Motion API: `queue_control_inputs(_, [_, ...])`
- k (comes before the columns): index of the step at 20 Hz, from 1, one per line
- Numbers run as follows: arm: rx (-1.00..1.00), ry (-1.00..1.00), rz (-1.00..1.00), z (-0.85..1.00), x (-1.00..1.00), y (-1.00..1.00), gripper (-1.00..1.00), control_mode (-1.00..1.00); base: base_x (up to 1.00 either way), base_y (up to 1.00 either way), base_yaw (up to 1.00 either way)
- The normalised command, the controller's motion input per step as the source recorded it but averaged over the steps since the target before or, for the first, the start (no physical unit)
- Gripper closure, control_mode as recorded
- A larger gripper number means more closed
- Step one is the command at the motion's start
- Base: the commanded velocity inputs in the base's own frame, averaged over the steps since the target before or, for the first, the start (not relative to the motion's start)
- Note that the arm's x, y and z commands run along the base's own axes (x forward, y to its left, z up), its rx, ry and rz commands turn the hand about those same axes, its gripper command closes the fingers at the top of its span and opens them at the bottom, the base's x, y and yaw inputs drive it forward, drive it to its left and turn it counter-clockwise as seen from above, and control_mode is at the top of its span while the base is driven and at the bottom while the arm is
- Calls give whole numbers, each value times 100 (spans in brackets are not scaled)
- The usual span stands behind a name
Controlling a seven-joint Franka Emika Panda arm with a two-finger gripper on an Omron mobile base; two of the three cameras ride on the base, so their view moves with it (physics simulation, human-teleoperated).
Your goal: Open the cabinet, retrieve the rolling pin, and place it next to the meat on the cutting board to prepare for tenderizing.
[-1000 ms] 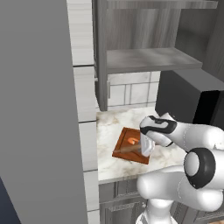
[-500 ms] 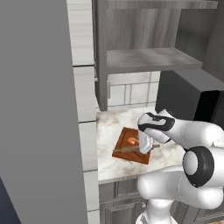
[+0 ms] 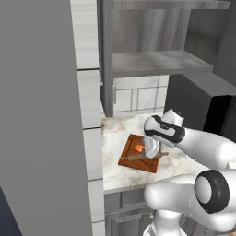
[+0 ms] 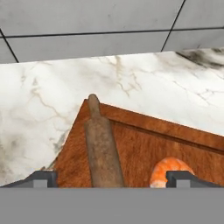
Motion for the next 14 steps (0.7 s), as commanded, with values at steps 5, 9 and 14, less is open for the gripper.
queue_control_inputs(5, [-2,-8,-1,43,-39,6,-100,-100,0,0,0])
queue_control_inputs(9, [-2,-9,-1,45,-47,1,-100,-100,0,0,0])
queue_control_inputs(14, [-4,-11,-2,50,-52,2,-100,-100,0,0,0])
